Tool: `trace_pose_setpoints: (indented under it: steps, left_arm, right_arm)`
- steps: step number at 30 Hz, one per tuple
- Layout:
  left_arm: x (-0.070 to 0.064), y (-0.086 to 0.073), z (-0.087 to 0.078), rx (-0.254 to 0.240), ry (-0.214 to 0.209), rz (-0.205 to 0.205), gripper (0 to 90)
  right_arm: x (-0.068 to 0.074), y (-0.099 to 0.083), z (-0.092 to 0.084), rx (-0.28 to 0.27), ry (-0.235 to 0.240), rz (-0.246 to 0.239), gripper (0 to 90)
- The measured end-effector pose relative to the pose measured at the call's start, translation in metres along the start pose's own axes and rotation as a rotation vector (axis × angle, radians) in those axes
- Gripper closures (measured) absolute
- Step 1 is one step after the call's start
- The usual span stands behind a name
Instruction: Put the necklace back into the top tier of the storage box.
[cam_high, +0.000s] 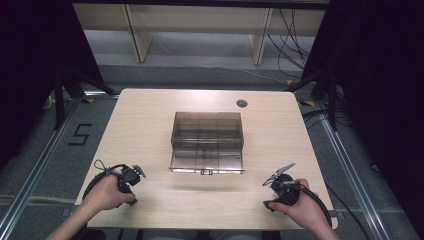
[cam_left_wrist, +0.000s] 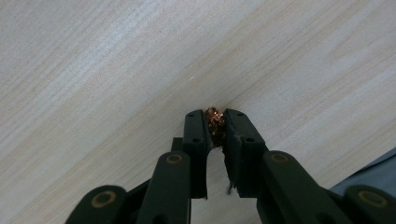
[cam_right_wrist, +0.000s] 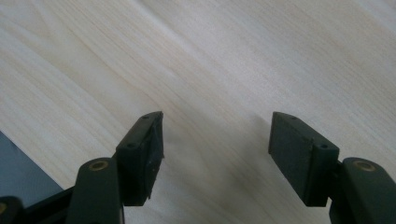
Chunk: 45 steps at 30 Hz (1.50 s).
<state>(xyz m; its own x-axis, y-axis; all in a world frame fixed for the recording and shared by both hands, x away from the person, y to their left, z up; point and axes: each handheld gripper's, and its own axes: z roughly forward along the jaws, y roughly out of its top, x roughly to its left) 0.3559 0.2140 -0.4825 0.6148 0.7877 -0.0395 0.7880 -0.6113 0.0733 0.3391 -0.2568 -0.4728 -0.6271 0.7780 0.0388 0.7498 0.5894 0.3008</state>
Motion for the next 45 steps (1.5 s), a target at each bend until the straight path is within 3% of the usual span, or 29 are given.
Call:
trace_pose_setpoints:
  steps: [6,15,17,19,23,26,27,28,30,32,35,36,37,38,40,41,45]
  left_arm:
    - [0.001,-0.001,-0.001,-0.005,-0.001,0.017,79.6]
    - [0.006,-0.004,-0.008,-0.04,-0.042,-0.003,83.8]
    - [0.007,-0.005,-0.006,-0.03,-0.033,0.0,83.8]
    - [0.006,-0.006,-0.003,-0.014,-0.056,-0.012,83.9]
    - [0.004,-0.006,-0.005,-0.045,-0.048,-0.001,84.4]
    - [0.001,-0.006,-0.009,-0.041,-0.059,-0.022,84.5]
    - [0.002,-0.006,-0.011,-0.039,-0.049,0.005,84.5]
    - [0.002,-0.005,-0.013,-0.046,-0.046,0.005,84.4]
    - [0.001,-0.005,-0.016,-0.044,-0.052,-0.004,84.4]
    - [0.0,-0.005,-0.02,-0.063,-0.061,-0.03,84.5]
    - [-0.001,-0.005,-0.024,-0.067,-0.063,-0.032,84.5]
    - [0.0,-0.005,-0.027,-0.06,-0.059,-0.006,84.5]
    - [-0.001,-0.005,-0.028,-0.065,-0.068,-0.022,84.5]
    - [0.0,-0.005,-0.03,-0.055,-0.067,-0.014,84.5]
    - [0.001,-0.004,-0.033,-0.057,-0.067,-0.017,84.5]
    - [0.002,-0.004,-0.035,-0.064,-0.061,-0.016,84.5]
    - [0.003,-0.001,-0.041,-0.066,-0.059,-0.007,84.5]
  right_arm:
    - [-0.001,0.0,0.001,-0.008,-0.002,-0.013,36.5]
    - [0.0,0.0,0.001,-0.008,0.0,-0.002,36.5]
    - [-0.001,0.001,0.001,-0.01,-0.004,-0.013,36.6]
    - [-0.001,0.0,0.001,-0.009,-0.004,-0.013,36.5]
    - [-0.001,0.001,0.002,-0.005,-0.004,-0.01,36.5]
    - [0.002,0.001,0.001,0.006,0.003,0.021,36.5]
    - [0.001,0.001,0.001,0.005,0.003,0.019,36.6]
    - [0.0,0.001,0.001,0.002,-0.005,0.003,36.5]
    - [-0.001,0.001,0.002,-0.01,-0.004,-0.016,36.6]
    - [0.0,0.0,0.001,-0.007,0.0,-0.002,36.6]
    - [-0.001,0.001,0.001,-0.011,-0.005,-0.015,36.6]
    - [0.002,0.001,0.001,0.008,0.003,0.023,36.6]
    - [0.002,0.001,0.001,0.008,0.003,0.023,36.6]
    - [0.0,0.001,0.001,-0.003,-0.005,-0.01,36.6]
    - [0.003,0.001,0.0,0.007,0.005,0.029,36.6]
    - [0.0,0.001,0.0,-0.002,-0.008,0.003,36.6]
    - [0.001,0.001,0.001,0.0,-0.002,0.013,36.6]
